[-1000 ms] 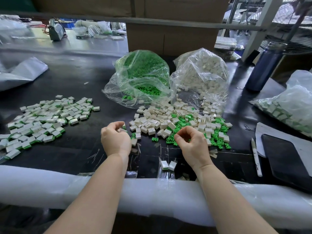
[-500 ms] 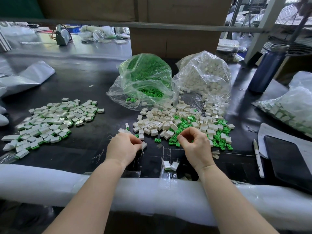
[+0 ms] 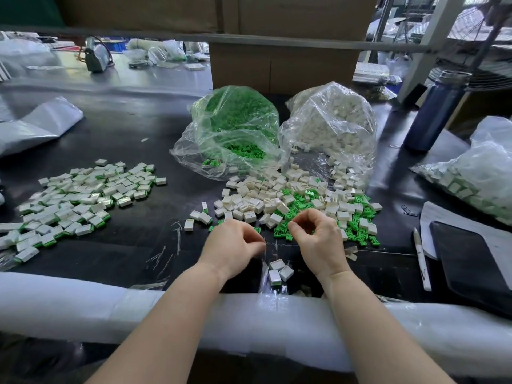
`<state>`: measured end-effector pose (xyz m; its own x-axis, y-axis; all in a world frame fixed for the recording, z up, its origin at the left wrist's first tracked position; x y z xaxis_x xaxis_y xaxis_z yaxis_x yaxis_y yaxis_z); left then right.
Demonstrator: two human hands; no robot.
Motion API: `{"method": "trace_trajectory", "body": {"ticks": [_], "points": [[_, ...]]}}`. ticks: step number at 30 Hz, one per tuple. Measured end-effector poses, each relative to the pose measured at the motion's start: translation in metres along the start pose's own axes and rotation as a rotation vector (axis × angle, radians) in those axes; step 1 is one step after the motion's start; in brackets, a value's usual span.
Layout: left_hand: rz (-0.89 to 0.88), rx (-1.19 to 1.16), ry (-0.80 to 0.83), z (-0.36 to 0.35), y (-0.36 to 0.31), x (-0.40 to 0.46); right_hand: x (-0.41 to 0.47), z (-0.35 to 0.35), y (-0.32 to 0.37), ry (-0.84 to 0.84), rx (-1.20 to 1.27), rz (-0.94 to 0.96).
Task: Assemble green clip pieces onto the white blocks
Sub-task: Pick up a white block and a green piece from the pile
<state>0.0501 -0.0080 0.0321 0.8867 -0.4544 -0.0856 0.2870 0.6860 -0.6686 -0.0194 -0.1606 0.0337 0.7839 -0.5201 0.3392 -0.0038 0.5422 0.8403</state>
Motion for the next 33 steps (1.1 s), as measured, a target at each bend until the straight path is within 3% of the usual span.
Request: {"method": "trace_trajectory", "body": {"ticks": [2, 4, 8, 11, 15, 22, 30, 33], "points": [[0.055, -0.025, -0.150, 0.019, 0.009, 0.004, 0.000, -0.001, -0.001, 0.004, 0.001, -0.003], [0.039, -0.072, -0.150, 0.023, 0.008, 0.006, 0.000, -0.001, 0.000, 0.005, -0.008, 0.000], [-0.084, -0.040, 0.218, -0.015, -0.013, -0.001, 0.001, 0.000, 0.001, -0.005, -0.020, 0.004], [-0.147, -0.028, 0.350, -0.034, -0.022, -0.010, 0.001, 0.001, 0.001, -0.015, -0.025, 0.009], [-0.203, -0.010, 0.351, -0.036, -0.023, -0.013, 0.001, 0.002, 0.001, -0.014, -0.030, 0.010], [-0.139, -0.230, 0.391, -0.029, -0.014, -0.013, 0.000, 0.002, 0.002, -0.016, -0.028, 0.007], [-0.186, -0.013, 0.362, -0.045, -0.027, -0.016, 0.000, 0.004, 0.002, -0.026, -0.022, -0.001], [-0.166, -0.042, 0.384, -0.049, -0.024, -0.018, 0.000, 0.004, 0.002, -0.027, -0.013, -0.003]]}}
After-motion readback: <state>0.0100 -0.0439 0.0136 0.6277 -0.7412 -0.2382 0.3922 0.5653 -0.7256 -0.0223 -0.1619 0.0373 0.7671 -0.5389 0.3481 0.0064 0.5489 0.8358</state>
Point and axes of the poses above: each hand's wrist, its own x-axis towards the middle knuckle, its own z-axis out of the back of the hand, y = z × x, the point moved 9 cm from there along x, towards the middle knuckle, and after that the axes turned 5 degrees about z, right-handed, at the moved point
